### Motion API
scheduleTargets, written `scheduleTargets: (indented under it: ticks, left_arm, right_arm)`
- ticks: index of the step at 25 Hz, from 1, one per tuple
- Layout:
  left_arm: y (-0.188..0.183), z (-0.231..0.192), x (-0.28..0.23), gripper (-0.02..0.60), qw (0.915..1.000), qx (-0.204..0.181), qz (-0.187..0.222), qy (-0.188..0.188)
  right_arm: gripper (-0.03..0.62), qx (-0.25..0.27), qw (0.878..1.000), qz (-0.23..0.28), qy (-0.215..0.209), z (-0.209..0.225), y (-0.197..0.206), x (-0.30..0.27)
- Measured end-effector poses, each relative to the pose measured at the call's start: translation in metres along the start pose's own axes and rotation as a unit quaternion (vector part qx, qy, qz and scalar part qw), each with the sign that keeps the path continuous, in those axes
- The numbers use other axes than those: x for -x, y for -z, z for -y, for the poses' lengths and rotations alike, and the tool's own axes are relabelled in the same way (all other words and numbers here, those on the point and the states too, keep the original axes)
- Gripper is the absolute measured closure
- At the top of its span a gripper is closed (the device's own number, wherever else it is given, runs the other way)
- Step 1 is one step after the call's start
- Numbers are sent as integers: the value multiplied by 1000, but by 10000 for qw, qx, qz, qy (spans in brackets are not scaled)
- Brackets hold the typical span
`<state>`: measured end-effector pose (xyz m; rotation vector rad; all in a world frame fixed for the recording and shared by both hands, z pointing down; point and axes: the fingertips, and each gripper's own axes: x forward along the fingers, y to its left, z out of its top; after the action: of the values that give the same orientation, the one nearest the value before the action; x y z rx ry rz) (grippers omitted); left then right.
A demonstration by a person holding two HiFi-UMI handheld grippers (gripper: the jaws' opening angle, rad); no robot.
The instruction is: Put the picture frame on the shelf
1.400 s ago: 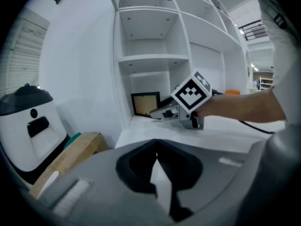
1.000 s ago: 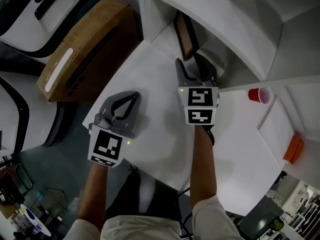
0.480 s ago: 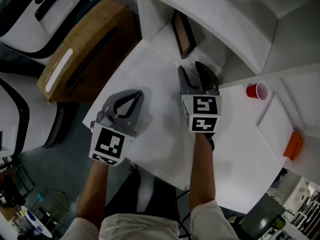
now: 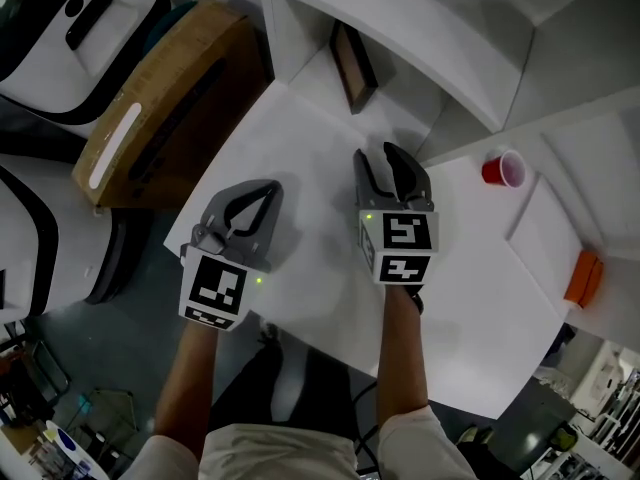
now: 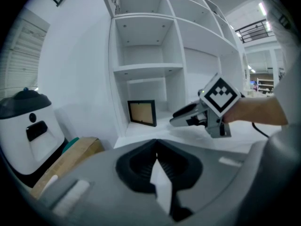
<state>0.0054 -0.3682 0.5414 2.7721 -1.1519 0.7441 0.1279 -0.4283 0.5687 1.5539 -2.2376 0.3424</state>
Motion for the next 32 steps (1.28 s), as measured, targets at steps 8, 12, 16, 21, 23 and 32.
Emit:
scheduleTargets:
  ticks: [8,12,16,21,23,32]
  left_arm:
    - [-12,0,21,578,9999,-54,131,-58]
    - [-18,5,35,578,9997,-41,224,-97]
    - [-22,14,52,578,9995,-28,300,-95]
    - [-31,26,72,578,9992,-15,386,-115]
    - [-34,30,80,578,9991,-19,411,-121]
    - [-50,42,106,578,9986,-42,503,-126]
  right_arm:
    - [475,-81,9996,216,181,-8,-15,36]
    - [559,-181,9989,318,279,-12,-20,59]
    - [589,-243,9984,343,375,-19,-21,84]
    - [600,-238,9983,358,399,-29,-22,116]
    - [600,-234,9983,374,392,-33,-24,127]
    - [600,-209,9978,474,425,-46,-39,167]
